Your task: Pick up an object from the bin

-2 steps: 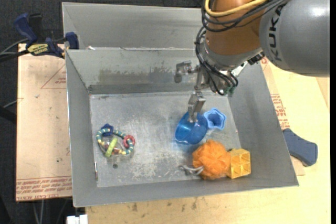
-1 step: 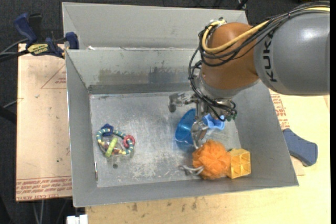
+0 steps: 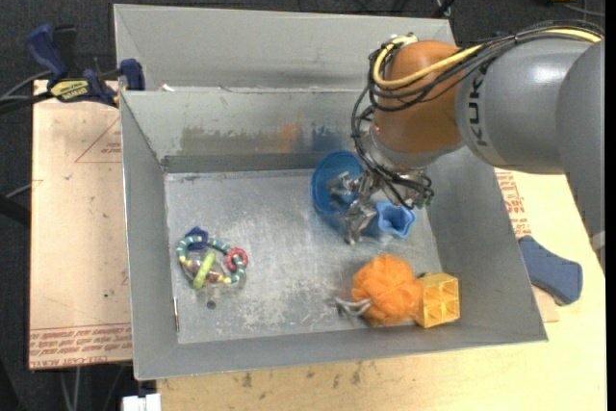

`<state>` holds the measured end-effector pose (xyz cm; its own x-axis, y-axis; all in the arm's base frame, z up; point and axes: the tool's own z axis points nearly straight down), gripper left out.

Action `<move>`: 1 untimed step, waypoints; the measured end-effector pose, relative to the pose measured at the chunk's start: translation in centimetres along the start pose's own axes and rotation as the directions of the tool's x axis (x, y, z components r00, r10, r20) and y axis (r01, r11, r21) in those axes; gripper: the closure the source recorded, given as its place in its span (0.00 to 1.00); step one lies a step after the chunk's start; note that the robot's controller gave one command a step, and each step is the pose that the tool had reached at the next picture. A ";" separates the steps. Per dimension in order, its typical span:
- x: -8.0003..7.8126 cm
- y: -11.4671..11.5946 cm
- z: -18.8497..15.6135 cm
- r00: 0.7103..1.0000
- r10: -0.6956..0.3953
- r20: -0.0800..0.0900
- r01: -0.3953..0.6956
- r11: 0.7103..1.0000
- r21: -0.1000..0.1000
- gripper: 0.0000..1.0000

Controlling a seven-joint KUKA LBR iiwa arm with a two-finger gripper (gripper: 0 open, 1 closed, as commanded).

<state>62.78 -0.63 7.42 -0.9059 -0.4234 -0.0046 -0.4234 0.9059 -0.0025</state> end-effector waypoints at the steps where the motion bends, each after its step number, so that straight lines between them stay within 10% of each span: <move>1: 0.0 0.0 0.0 1.000 0.000 0.000 0.000 1.000 0.000 1.00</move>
Offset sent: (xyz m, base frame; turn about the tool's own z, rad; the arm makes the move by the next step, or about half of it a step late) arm -0.0104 0.0101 0.1524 -0.0453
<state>62.78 -0.63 7.42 -0.9059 -0.4234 -0.0047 -0.4234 0.9060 -0.0024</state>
